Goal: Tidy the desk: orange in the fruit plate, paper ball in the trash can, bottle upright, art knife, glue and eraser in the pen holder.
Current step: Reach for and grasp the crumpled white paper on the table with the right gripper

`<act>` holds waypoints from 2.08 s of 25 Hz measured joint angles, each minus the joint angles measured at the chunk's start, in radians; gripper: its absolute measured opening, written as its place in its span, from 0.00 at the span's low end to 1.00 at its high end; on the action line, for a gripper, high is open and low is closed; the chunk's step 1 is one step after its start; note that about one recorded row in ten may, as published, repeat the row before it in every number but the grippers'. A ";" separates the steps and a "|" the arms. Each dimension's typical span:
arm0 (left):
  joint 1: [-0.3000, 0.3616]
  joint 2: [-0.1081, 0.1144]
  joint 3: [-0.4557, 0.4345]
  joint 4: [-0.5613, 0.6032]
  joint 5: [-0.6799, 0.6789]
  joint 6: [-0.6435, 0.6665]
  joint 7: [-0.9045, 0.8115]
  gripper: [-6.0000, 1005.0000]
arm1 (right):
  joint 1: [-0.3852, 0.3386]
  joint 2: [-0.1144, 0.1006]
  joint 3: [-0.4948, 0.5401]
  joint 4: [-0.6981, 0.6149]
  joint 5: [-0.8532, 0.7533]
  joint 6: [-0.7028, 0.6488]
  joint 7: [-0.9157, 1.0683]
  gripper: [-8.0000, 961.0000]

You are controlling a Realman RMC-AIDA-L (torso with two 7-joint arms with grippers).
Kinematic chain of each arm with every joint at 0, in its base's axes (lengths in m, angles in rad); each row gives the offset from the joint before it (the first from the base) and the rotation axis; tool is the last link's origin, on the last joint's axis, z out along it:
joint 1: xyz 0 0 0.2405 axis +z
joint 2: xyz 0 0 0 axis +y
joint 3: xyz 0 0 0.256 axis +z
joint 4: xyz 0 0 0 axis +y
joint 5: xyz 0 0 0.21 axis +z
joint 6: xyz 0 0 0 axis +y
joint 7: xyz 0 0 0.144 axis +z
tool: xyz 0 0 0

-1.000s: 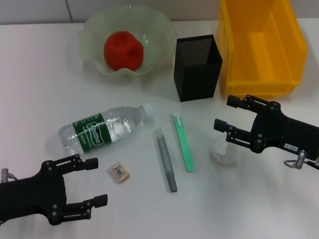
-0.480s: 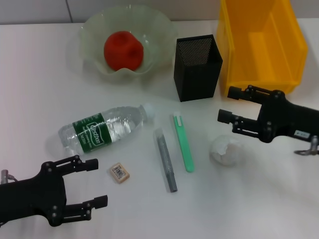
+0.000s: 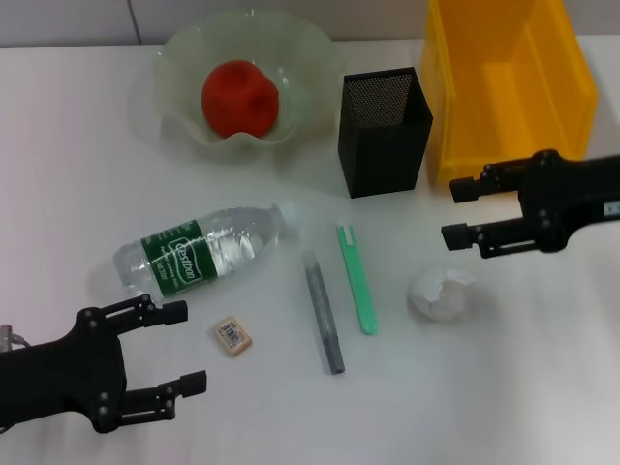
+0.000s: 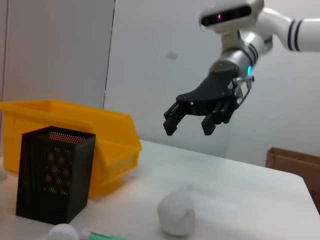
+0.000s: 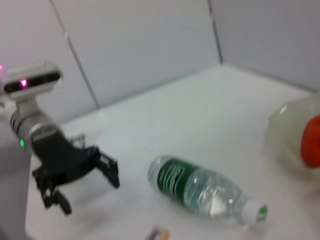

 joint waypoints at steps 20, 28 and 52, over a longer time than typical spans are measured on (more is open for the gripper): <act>0.000 -0.005 -0.027 -0.003 -0.005 0.016 -0.004 0.76 | 0.339 0.025 -0.294 -0.064 -0.525 -0.044 0.225 0.72; -0.001 -0.005 -0.027 -0.001 -0.007 0.018 -0.011 0.76 | 0.356 0.032 -0.423 -0.012 -0.530 0.021 0.257 0.72; -0.003 -0.009 -0.027 0.001 -0.007 0.022 -0.011 0.75 | 0.361 0.037 -0.556 0.122 -0.487 0.198 0.264 0.71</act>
